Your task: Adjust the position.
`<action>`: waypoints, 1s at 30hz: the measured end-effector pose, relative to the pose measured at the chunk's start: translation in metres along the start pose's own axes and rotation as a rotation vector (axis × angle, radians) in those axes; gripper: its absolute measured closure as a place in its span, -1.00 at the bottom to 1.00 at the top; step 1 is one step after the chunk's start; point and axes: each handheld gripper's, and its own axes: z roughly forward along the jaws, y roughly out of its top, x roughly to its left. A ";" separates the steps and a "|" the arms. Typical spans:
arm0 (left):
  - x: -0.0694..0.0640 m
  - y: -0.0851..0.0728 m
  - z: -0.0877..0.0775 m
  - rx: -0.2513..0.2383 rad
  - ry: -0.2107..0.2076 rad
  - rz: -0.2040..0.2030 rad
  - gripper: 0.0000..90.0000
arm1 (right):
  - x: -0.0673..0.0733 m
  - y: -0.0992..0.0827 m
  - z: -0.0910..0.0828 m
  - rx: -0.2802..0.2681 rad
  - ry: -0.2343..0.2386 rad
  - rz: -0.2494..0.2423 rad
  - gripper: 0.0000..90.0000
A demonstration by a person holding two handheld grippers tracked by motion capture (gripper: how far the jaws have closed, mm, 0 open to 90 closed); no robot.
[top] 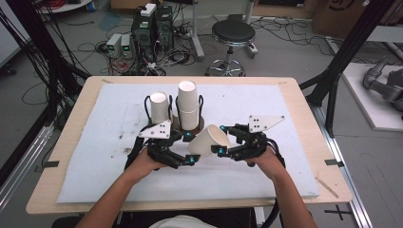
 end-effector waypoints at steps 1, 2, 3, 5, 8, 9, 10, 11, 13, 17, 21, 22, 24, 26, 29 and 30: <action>-0.001 0.000 0.001 0.003 -0.006 0.006 -0.27 | 0.001 0.001 0.001 0.005 0.004 -0.003 -0.10; -0.002 -0.001 0.001 0.005 -0.014 0.014 -0.25 | 0.001 0.001 0.002 0.006 0.004 -0.008 -0.10; -0.002 -0.001 0.001 0.005 -0.014 0.014 -0.24 | 0.001 0.001 0.002 0.006 0.004 -0.008 -0.10; -0.002 -0.001 0.002 0.011 -0.026 0.028 -0.23 | 0.002 0.002 0.002 -0.001 0.010 -0.002 -0.10; -0.004 -0.001 0.003 0.014 -0.035 0.053 -0.20 | 0.003 0.004 0.003 -0.010 0.023 -0.005 -0.10; -0.004 -0.001 0.003 0.013 -0.036 0.056 -0.20 | 0.003 0.004 0.003 -0.014 0.025 -0.003 -0.12; -0.005 -0.001 0.003 0.012 -0.041 0.061 -0.19 | 0.003 0.004 0.003 -0.017 0.027 0.002 -0.16; -0.005 -0.001 0.003 0.008 -0.042 0.062 -0.19 | 0.003 0.004 0.003 -0.030 0.023 0.011 -0.30; -0.005 0.000 0.003 -0.003 -0.044 0.059 -0.19 | 0.004 0.004 0.004 -0.039 0.018 0.022 -0.35; -0.005 0.001 0.001 -0.030 -0.047 0.055 -0.19 | 0.004 0.003 0.007 -0.080 0.018 0.043 -0.51; -0.005 0.002 0.000 -0.052 -0.050 0.046 -0.19 | 0.004 0.001 0.008 -0.119 0.024 0.061 -0.37; -0.004 0.002 0.000 -0.048 -0.050 0.042 -0.19 | 0.004 0.001 0.008 -0.119 0.024 0.061 -0.37; -0.004 0.001 0.000 -0.047 -0.051 0.043 -0.19 | 0.005 0.002 0.008 -0.137 0.030 0.045 -0.24; -0.005 0.001 0.001 -0.039 -0.045 0.048 -0.19 | 0.006 0.003 0.009 -0.126 0.028 0.023 -0.15; -0.005 0.000 0.003 -0.028 -0.024 0.037 -0.24 | 0.007 0.004 0.009 -0.096 0.012 -0.005 -0.14; -0.005 0.000 0.004 -0.022 -0.015 0.028 -0.30 | 0.007 0.005 0.009 -0.080 -0.008 -0.019 -0.13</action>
